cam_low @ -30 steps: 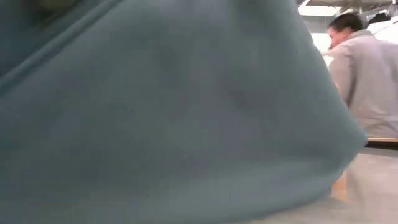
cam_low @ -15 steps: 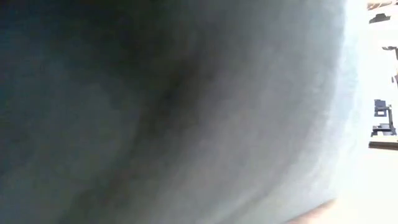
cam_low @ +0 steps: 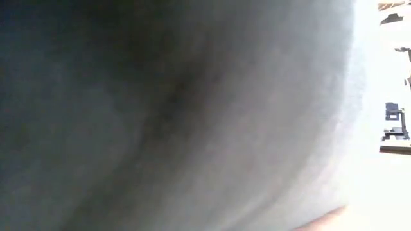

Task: Fold Laundry from Bin
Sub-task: Fold the light blue pants

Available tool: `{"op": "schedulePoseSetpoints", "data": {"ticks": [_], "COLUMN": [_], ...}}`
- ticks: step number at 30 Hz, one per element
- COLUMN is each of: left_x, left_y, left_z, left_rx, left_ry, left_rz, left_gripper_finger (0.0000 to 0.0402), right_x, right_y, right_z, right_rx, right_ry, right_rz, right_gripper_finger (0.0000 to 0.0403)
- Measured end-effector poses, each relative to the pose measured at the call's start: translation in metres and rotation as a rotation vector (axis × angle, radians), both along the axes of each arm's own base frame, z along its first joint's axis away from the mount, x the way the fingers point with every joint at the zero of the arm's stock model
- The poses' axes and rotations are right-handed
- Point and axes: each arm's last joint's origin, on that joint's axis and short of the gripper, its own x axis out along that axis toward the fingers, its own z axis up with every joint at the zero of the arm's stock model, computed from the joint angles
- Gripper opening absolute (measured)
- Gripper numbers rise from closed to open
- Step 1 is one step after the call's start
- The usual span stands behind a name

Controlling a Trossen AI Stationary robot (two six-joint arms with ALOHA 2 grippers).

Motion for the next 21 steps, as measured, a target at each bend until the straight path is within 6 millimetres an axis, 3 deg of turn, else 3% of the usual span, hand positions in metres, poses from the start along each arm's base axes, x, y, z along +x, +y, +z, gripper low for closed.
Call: {"op": "schedulePoseSetpoints", "data": {"ticks": [4,8,13,16,21], "left_x": [-0.013,-0.019,-0.016,-0.012,-0.008], "left_y": [-0.003,-0.014,-0.03,-0.036,-0.038], "left_z": [-0.014,-0.035,-0.054,-0.053,-0.049], "left_rx": [-0.038,-0.072,-0.197,-0.18,-0.16], "left_ry": [0.103,0.222,0.293,0.28,0.27], "left_rz": [0.011,-0.019,-0.085,-0.127,-0.147], "left_gripper_finger": [0.0167,0.0167,0.0167,0.0167,0.0167], "right_x": [-0.019,-0.035,-0.047,-0.042,-0.027], "right_y": [-0.013,-0.021,-0.039,-0.054,-0.068], "right_z": [-0.002,0.021,0.043,0.038,0.01], "right_rx": [-0.023,-0.094,-0.052,-0.063,-0.091], "right_ry": [-0.021,-0.119,-0.209,-0.198,-0.135], "right_rz": [-0.141,-0.321,-0.577,-0.626,-0.667], "right_gripper_finger": [0.0172,0.0165,0.0157,0.0155,0.0159]}}
